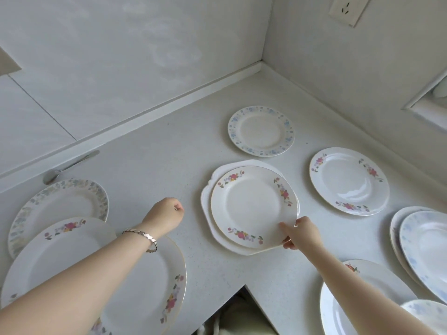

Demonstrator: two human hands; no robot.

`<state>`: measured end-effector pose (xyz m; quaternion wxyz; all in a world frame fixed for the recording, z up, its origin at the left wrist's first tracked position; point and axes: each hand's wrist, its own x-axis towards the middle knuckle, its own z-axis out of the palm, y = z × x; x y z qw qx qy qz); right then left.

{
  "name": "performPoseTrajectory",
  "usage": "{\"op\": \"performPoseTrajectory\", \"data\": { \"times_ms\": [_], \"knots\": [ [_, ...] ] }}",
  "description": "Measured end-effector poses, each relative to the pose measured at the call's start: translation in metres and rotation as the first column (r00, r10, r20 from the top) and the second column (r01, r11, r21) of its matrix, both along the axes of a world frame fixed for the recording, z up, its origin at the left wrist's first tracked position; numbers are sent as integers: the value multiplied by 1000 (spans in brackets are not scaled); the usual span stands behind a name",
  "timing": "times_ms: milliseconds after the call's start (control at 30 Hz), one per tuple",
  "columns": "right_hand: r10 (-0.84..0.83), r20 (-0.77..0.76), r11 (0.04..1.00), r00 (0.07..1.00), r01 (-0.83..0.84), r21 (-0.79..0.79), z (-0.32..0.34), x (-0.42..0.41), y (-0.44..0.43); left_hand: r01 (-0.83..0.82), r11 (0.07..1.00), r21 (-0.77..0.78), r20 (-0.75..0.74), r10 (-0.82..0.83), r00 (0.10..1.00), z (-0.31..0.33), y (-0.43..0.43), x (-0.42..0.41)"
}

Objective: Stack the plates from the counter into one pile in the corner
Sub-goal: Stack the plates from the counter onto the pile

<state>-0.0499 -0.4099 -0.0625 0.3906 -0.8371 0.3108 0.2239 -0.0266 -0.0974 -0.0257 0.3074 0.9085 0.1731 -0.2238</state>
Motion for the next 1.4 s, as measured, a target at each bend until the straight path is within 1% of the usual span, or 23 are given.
{"op": "performPoseTrajectory", "data": {
  "times_ms": [100,167,267,367,433,467,500,533,567,633,700,733,767,800,833,900,933,1000,1067,1100,1167,1267,1400],
  "knots": [
    [110,-82,993,990,-114,-39,3,10,-6,28,1000,-8,-29,-29,999,-5,-4,3],
    [194,-109,973,975,-205,-107,4,15,-9,52,999,-13,-43,-52,998,-8,-8,6],
    [287,-164,937,944,-312,-158,6,19,-14,87,996,-6,-34,-87,996,-9,-14,14],
    [369,-273,870,888,-434,-234,7,21,-16,125,992,8,-50,-124,991,-10,-20,25],
    [426,-295,810,856,-505,-296,9,29,-16,139,990,25,-56,-138,989,-11,-21,36],
    [432,-255,797,865,-498,-341,12,35,-17,144,989,32,-53,-142,988,-11,-22,40],
    [418,-174,803,892,-452,-388,16,43,-18,147,988,39,-48,-145,988,-10,-22,44],
    [383,-69,828,921,-375,-418,19,56,-19,147,988,44,-43,-145,989,-11,-22,49],
    [340,38,861,940,-295,-415,22,70,-20,146,988,49,-41,-145,989,-12,-21,54],
    [219,176,939,960,-158,-306,24,108,-21,146,987,66,-41,-143,989,-13,-20,63],
    [24,194,990,981,3,-138,19,150,-20,144,985,91,-37,-141,989,-14,-18,72],
    [-107,168,992,980,116,-44,15,170,-20,142,985,101,-32,-139,990,-14,-16,77],
    [-243,118,969,963,237,64,11,187,-18,140,984,107,-25,-138,990,-15,-15,80],
    [-348,59,927,936,334,171,7,200,-15,137,984,113,-21,-136,991,-15,-14,84],
    [-409,-4,880,913,395,263,3,212,-11,135,984,117,-19,-133,991,-16,-14,87],
    [-475,-109,774,873,474,420,-4,228,-2,128,985,119,-23,-126,992,-18,-12,92],
    [-511,-138,711,849,507,487,-8,232,2,126,985,118,-26,-123,992,-20,-11,93],
    [-593,-173,598,786,574,560,-15,237,10,121,985,120,-37,-117,992,-23,-7,95],
    [-664,-184,506,724,617,602,-20,237,15,118,985,129,-51,-112,992,-25,-3,93],
    [-693,-169,482,701,624,615,-21,236,16,115,984,132,-56,-109,992,-26,-1,92],
    [-733,-91,473,675,601,645,-16,234,14,102,987,127,-60,-95,994,-27,2,88],
    [-745,42,519,666,539,663,4,220,5,73,991,110,-58,-67,996,-26,7,79],
    [-663,199,644,721,416,642,31,166,-13,45,995,90,-59,-40,997,-22,11,61]
  ]
}}
